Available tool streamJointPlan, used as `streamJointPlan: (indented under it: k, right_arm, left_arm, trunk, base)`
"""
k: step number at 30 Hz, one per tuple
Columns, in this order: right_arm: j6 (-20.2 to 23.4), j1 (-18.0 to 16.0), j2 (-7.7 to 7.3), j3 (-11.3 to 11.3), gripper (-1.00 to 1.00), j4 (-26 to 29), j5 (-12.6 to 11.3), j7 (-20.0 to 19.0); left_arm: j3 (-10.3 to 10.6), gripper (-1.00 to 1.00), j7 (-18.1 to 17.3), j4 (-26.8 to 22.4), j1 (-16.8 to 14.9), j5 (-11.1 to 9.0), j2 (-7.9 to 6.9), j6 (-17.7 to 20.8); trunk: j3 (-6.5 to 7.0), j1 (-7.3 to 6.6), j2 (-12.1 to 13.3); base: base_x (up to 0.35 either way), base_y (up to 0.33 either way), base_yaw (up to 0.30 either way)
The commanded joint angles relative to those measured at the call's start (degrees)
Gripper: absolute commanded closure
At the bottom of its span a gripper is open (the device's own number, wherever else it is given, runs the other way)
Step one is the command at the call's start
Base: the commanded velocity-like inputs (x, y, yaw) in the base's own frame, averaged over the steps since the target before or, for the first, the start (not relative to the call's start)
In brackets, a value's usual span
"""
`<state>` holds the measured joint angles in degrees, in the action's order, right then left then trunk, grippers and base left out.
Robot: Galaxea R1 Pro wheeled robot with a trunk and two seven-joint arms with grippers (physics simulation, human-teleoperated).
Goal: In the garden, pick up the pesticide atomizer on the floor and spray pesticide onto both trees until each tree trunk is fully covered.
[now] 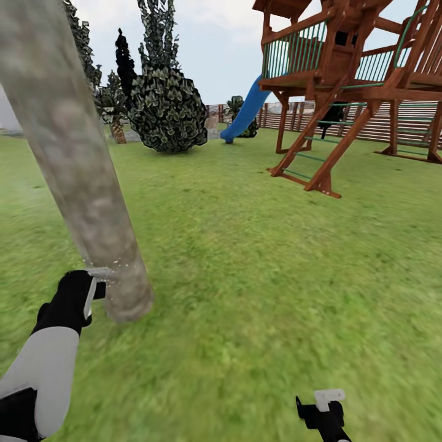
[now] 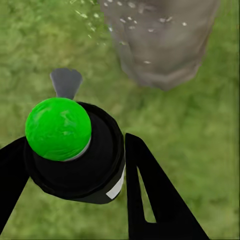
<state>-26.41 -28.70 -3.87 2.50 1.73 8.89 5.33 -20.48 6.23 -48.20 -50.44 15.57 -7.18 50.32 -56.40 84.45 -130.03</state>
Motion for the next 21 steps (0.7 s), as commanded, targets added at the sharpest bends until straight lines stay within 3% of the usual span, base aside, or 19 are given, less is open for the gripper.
streamJointPlan:
  k: [1, 21]
  right_arm:
    - [-0.13, -0.04, 0.01, 0.28, -1.00, -0.06, 0.61, 0.29]
    - [-0.13, -0.04, 0.01, 0.24, -1.00, -0.06, 0.61, 0.29]
  left_arm:
    - [-0.01, 1.00, 0.27, 0.07, 0.01, 0.16, 0.50, 0.17]
    - [0.00, 1.00, 0.53, 0.74, 0.06, 0.17, 0.85, 0.04]
  trunk:
    - [-0.05, 0.00, -0.02]
    - [-0.05, 0.00, -0.02]
  base:
    - [0.133, -0.226, 0.001]
    - [0.114, -0.254, 0.000]
